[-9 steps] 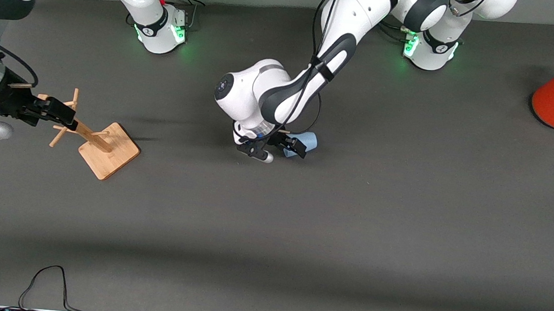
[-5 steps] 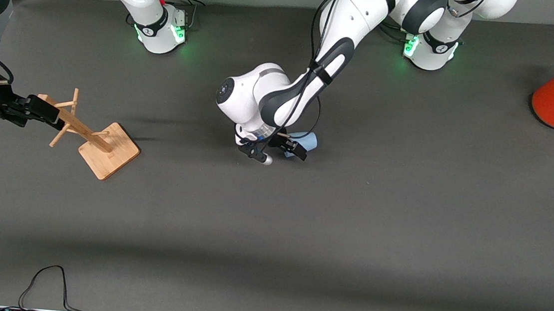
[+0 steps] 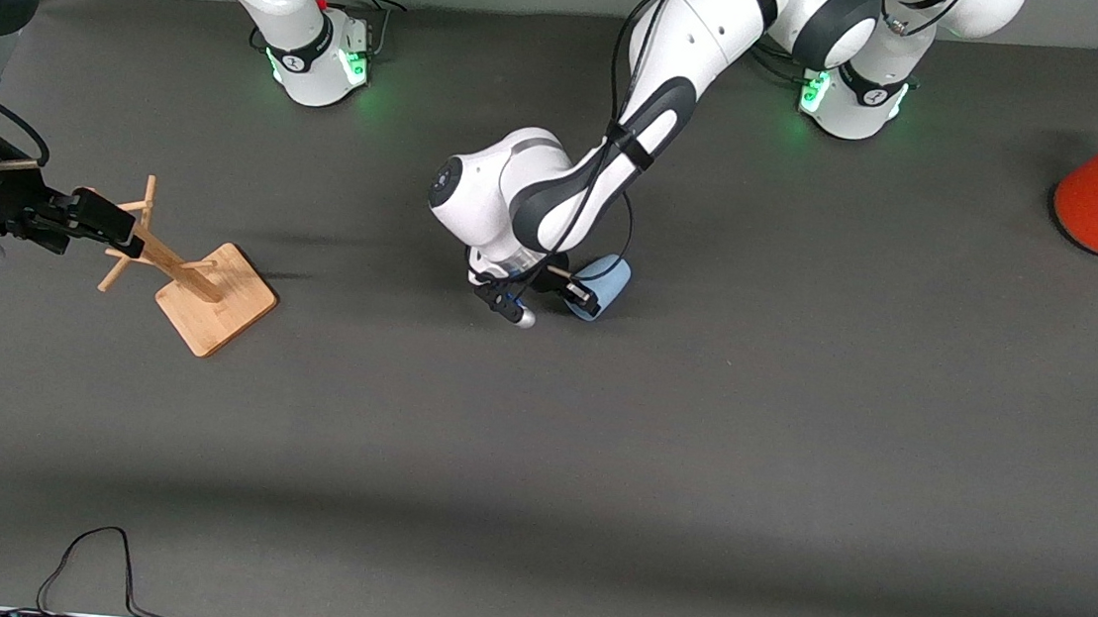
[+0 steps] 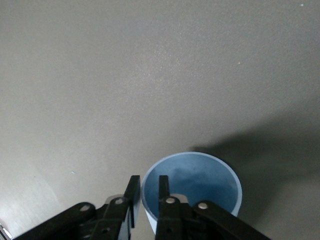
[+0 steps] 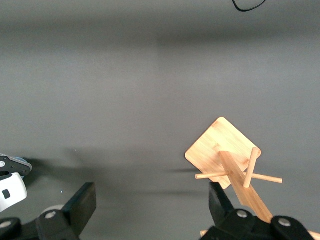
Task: Rotate and upright cup with both arms
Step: 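Grasp the cup rim with the left gripper and lift it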
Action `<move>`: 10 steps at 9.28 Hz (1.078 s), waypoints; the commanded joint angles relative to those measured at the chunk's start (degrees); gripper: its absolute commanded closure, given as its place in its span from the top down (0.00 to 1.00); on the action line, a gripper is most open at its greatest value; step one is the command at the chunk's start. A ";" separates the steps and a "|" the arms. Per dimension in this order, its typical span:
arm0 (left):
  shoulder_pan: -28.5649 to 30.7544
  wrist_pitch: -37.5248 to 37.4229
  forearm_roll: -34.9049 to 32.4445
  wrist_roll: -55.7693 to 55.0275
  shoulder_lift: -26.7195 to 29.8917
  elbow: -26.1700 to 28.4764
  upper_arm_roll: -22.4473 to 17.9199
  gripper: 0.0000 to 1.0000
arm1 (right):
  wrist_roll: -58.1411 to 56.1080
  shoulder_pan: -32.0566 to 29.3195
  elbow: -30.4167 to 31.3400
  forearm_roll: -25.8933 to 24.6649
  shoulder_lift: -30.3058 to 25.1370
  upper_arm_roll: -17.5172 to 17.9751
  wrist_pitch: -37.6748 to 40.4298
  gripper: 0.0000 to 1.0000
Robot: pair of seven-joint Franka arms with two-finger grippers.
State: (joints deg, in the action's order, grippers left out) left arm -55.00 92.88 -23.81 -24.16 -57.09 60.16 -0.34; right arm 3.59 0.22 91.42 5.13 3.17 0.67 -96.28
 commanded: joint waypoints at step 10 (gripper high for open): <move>5.60 -0.46 7.42 -1.41 13.47 -2.07 -4.84 0.00 | -1.31 0.92 1.92 -1.52 -1.76 -0.49 0.48 1.00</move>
State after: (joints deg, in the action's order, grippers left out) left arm -50.65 89.62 -20.37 -23.99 -46.67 56.39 -4.92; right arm 3.59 0.92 91.60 4.63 3.04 0.68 -95.61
